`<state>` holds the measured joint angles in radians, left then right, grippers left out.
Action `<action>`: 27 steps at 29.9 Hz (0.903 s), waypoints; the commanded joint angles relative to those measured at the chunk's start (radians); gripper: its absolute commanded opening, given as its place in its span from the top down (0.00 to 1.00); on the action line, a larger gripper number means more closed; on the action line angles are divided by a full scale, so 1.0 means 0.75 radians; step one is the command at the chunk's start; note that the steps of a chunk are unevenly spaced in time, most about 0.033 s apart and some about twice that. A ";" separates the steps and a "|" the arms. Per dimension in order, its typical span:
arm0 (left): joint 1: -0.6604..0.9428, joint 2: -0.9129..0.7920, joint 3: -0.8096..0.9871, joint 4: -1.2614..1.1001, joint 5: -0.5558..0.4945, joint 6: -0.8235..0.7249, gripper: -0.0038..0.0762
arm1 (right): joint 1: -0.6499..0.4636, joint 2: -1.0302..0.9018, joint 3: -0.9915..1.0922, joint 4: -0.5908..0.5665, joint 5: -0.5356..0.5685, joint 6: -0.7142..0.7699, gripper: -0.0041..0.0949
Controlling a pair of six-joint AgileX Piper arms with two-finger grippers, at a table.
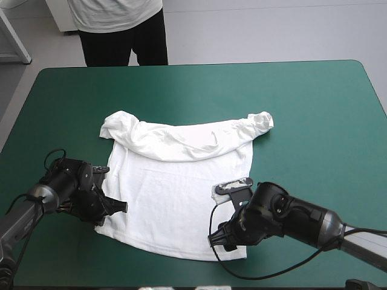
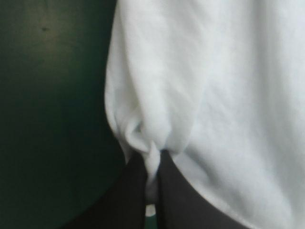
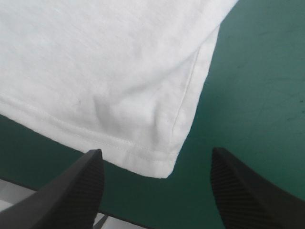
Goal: Fold the cloth
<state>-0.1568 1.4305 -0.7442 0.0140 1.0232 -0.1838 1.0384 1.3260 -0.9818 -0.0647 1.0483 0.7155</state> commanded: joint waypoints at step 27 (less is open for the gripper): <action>0.002 0.082 0.064 0.075 -0.260 0.065 0.96 | 0.121 0.274 0.160 -0.018 -0.237 0.272 0.97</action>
<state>-0.1568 1.4314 -0.7442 0.0136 1.0179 -0.1371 1.1266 1.5083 -0.8748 -0.0904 0.8597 0.9445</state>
